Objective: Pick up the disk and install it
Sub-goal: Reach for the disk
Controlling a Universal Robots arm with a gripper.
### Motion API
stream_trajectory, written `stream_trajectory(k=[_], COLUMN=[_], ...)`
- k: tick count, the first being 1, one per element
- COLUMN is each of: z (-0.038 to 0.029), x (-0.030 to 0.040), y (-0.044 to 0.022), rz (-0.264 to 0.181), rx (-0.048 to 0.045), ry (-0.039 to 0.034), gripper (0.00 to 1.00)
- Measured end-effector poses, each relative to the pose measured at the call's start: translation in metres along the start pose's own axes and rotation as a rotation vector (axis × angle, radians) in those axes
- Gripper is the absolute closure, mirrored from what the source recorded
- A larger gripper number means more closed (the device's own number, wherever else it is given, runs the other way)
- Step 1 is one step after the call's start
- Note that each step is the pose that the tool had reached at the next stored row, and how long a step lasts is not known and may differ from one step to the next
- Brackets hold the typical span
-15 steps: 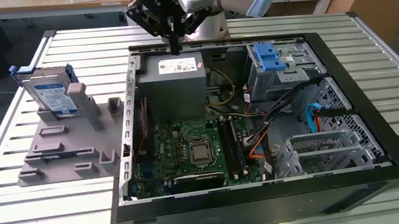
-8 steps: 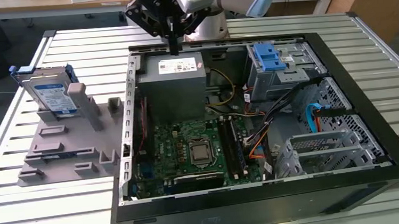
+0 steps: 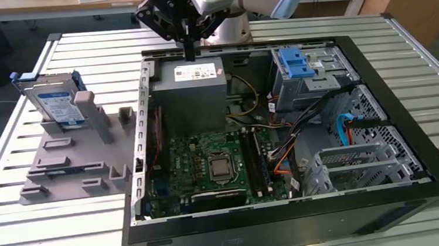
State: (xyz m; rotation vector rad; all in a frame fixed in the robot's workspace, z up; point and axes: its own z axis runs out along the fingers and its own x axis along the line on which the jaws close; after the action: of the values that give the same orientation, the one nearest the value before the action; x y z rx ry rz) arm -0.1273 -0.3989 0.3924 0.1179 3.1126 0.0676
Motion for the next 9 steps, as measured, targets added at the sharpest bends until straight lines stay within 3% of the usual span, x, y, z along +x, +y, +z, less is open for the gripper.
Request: stream_trajectory(k=[9], z=[0.0007], x=[0.0036], y=[-0.0003], rz=[0.0], rx=[0.0], ry=[0.0], gripper=[0.89])
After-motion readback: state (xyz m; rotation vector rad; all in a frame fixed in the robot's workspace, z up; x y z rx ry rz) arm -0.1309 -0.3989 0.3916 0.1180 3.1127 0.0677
